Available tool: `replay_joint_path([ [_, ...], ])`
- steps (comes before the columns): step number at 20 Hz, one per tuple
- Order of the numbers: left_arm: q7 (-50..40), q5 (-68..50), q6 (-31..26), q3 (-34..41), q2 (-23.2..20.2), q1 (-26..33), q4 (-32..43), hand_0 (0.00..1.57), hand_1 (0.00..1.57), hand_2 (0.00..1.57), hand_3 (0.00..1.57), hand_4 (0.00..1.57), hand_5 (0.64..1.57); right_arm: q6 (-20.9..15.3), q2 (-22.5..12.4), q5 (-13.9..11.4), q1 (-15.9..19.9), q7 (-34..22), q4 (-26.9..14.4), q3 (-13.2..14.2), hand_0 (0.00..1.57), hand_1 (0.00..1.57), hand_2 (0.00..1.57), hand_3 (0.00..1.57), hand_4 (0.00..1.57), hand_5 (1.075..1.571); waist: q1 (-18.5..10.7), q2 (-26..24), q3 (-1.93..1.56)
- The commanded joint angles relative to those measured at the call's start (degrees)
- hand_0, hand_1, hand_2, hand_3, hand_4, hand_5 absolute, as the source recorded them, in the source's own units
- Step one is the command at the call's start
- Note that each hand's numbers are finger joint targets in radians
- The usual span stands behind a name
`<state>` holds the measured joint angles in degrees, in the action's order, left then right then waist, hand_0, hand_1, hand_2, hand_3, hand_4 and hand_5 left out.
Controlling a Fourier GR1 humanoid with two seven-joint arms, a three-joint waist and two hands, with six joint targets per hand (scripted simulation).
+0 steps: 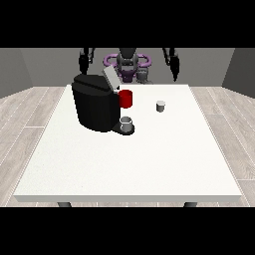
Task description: Insert the coffee pod into the coffee machine and close the lid
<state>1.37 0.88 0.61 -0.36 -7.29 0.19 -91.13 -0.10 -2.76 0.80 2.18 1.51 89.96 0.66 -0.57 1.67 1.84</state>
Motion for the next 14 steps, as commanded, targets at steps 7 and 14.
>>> replay_joint_path([
  [7,3.7,-3.2,-6.0,-5.2,3.7,0.7,-0.1,0.0,0.0,0.0,0.0,0.7,1.571,-0.8,1.1,3.6,-0.8,3.0,-1.8,4.0,0.0,0.0,0.0,0.0,0.33,1.571,2.1,-2.8,-1.85],
  [14,-2.0,2.6,-7.4,-0.1,-6.3,-5.2,5.4,0.0,0.0,0.0,0.0,0.45,1.571,2.1,1.5,3.6,-2.8,5.0,-0.7,1.3,0.0,0.0,0.0,0.0,0.36,1.571,5.0,-1.5,-1.85],
])
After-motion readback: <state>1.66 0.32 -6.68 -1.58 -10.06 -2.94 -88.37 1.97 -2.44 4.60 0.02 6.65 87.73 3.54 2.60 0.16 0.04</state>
